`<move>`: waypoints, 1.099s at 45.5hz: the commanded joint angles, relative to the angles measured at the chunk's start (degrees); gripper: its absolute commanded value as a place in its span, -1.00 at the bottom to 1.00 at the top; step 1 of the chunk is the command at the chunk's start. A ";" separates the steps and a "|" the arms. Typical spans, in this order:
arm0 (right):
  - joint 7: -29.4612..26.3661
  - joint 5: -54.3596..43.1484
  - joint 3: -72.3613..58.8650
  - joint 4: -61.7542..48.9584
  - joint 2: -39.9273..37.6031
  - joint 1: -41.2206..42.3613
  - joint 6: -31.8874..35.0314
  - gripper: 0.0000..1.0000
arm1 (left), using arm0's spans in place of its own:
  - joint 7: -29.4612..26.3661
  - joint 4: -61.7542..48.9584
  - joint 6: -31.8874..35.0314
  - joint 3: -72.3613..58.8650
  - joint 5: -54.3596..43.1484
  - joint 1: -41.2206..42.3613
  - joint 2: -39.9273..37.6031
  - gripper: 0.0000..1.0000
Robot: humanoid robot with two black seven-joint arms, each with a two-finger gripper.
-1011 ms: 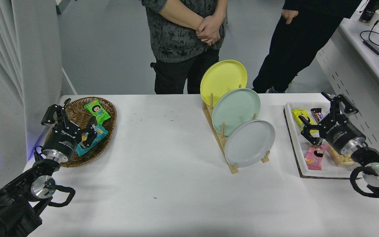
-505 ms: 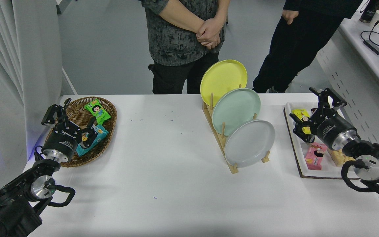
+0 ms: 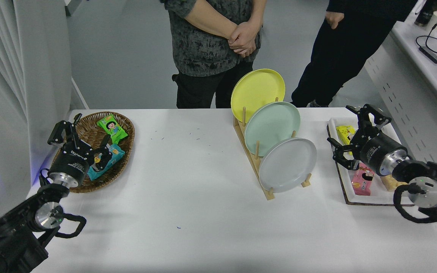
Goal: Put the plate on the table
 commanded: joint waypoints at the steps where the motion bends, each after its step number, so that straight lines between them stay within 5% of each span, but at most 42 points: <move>1: -0.02 2.35 -2.28 2.87 0.75 1.27 -5.30 0.97 | 0.00 0.00 -0.05 0.03 0.00 0.00 0.01 0.96; 13: -0.46 2.53 -2.28 2.26 6.37 2.41 -11.19 0.88 | 0.00 0.00 -0.05 -0.06 0.00 0.00 0.01 0.96; 37: -1.60 3.23 -2.19 -0.20 10.95 3.47 -12.69 0.87 | 0.00 0.00 0.04 0.03 0.00 0.00 0.01 0.96; 50: -1.69 3.24 -2.19 -0.38 12.09 3.47 -12.77 0.59 | 0.00 0.00 0.04 0.03 0.00 0.00 0.00 0.96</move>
